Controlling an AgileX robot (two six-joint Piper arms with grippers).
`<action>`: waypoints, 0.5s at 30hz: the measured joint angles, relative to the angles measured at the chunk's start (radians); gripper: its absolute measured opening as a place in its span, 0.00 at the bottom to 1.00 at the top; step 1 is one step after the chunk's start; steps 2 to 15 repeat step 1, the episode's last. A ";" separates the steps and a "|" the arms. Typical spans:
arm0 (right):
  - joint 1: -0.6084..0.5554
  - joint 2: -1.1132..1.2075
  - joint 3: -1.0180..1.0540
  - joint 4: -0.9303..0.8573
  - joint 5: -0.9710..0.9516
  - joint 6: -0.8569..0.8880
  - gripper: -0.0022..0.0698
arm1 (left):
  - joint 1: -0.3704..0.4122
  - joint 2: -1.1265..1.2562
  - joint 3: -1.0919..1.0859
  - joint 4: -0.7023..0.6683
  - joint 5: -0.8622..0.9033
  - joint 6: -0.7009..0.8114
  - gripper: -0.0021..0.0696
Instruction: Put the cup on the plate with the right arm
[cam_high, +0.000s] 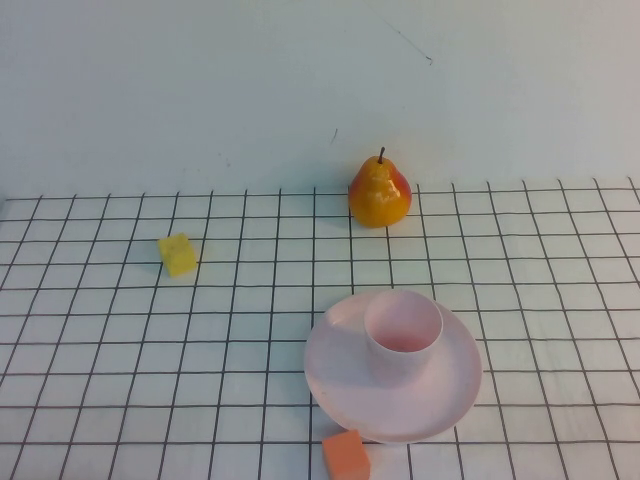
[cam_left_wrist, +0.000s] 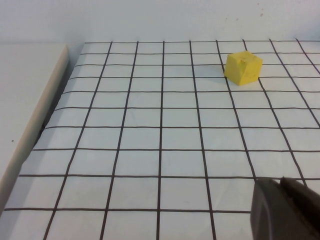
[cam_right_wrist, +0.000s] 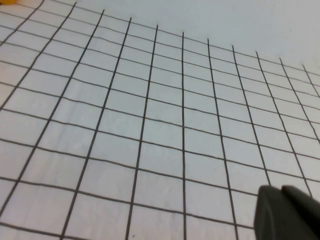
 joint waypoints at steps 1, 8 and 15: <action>0.000 0.000 0.000 0.000 0.000 0.000 0.03 | 0.000 0.000 0.000 0.000 0.000 0.000 0.02; 0.000 0.000 0.000 0.000 0.000 0.000 0.03 | 0.000 0.000 0.000 0.000 0.000 0.000 0.02; 0.000 0.000 0.000 0.000 0.000 0.000 0.03 | 0.000 0.000 0.000 0.000 0.000 0.000 0.02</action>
